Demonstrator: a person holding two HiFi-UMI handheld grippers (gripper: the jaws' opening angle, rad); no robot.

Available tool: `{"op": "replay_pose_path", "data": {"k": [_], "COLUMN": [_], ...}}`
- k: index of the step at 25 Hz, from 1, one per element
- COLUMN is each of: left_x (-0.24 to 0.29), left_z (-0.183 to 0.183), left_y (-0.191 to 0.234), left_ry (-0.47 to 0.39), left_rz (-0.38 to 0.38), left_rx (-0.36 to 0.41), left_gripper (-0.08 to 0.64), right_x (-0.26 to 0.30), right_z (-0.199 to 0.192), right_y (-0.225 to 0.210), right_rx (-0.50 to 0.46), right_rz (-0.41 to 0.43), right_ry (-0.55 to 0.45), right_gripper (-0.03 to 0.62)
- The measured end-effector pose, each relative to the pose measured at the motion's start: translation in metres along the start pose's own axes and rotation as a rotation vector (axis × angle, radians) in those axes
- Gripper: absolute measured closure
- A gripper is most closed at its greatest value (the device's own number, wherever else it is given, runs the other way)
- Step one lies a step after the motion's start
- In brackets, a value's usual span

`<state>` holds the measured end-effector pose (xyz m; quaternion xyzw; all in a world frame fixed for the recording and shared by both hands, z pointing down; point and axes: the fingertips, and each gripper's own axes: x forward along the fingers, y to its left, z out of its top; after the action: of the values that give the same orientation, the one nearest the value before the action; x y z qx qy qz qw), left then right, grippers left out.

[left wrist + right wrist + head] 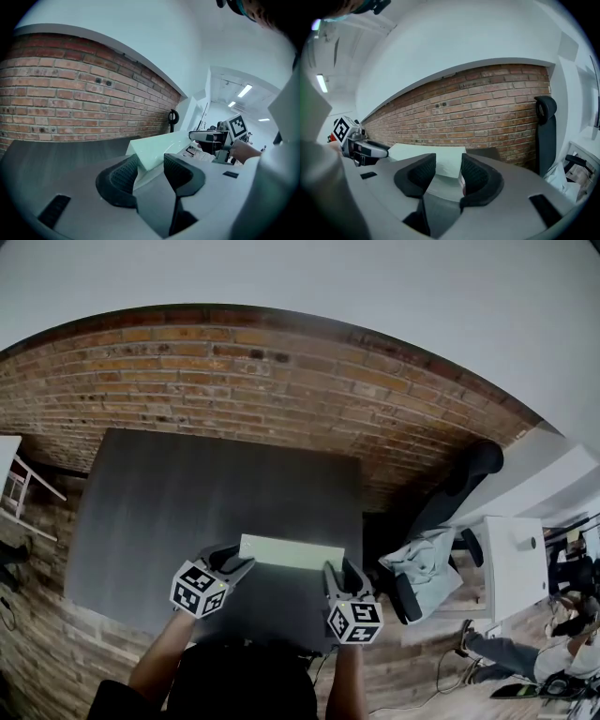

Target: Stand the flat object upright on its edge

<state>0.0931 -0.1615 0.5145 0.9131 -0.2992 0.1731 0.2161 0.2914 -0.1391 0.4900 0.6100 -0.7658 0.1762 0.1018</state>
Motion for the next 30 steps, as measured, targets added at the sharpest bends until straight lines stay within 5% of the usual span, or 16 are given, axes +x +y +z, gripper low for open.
{"op": "replay_pose_path", "data": {"k": [16,30], "left_x": [0.064,0.079], "left_z": [0.035,0.048], "left_y": [-0.014,-0.005], "left_ry": [0.084,-0.005], "left_rz": [-0.008,-0.009], "left_rx": [-0.034,-0.057], "left_gripper": [0.365,0.365], "right_x": [0.015,0.029], "right_z": [0.012,0.019], "right_y": [-0.068,-0.084], "right_rx": [0.077,0.152], "right_rz": [0.019,0.034], "right_ry": [0.077,0.015], "right_gripper": [0.414,0.414]}}
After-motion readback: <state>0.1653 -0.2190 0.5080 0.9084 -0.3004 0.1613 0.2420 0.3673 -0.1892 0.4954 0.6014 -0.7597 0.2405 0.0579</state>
